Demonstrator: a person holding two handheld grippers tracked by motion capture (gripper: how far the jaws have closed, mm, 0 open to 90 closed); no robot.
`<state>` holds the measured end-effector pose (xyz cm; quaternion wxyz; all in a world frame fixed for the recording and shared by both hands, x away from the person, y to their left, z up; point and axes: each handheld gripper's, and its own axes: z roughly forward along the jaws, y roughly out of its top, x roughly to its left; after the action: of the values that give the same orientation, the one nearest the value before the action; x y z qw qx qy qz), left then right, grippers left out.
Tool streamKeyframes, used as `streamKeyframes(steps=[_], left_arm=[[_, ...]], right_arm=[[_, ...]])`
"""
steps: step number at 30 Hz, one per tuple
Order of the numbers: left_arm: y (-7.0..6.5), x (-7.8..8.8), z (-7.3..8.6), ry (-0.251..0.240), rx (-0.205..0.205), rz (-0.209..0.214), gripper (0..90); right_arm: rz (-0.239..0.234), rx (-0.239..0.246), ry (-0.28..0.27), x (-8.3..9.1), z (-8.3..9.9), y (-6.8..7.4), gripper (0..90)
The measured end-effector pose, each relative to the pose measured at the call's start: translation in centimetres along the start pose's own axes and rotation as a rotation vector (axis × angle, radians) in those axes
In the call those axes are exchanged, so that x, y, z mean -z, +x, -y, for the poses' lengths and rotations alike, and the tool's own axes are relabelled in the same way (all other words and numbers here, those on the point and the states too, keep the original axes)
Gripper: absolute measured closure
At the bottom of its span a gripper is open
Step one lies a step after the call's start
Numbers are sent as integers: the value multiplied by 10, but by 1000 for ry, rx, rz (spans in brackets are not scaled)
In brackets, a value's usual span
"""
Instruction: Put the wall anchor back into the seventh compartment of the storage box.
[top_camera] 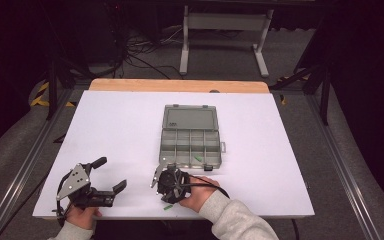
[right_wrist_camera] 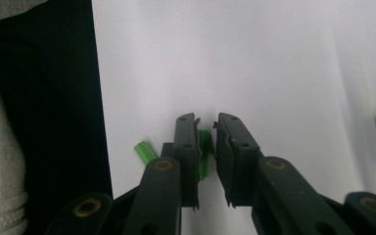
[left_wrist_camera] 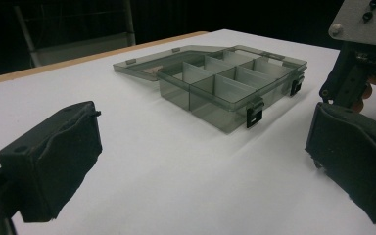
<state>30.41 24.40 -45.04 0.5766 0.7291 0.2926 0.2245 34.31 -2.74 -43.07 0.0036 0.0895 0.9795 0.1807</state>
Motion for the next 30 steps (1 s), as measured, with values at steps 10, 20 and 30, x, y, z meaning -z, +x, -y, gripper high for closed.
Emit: streamKeyframes(steps=[10,20,30], left_arm=[[1,0,0,0,-4,-3,6],[1,0,0,1,-2,-1,5],[1,0,0,1,-5,-3,5]], right_arm=[[6,8,11,1,-1,1,834],[24,1,-22,16,-1,0,834],[44,-10,-55,35,-1,-5,834]])
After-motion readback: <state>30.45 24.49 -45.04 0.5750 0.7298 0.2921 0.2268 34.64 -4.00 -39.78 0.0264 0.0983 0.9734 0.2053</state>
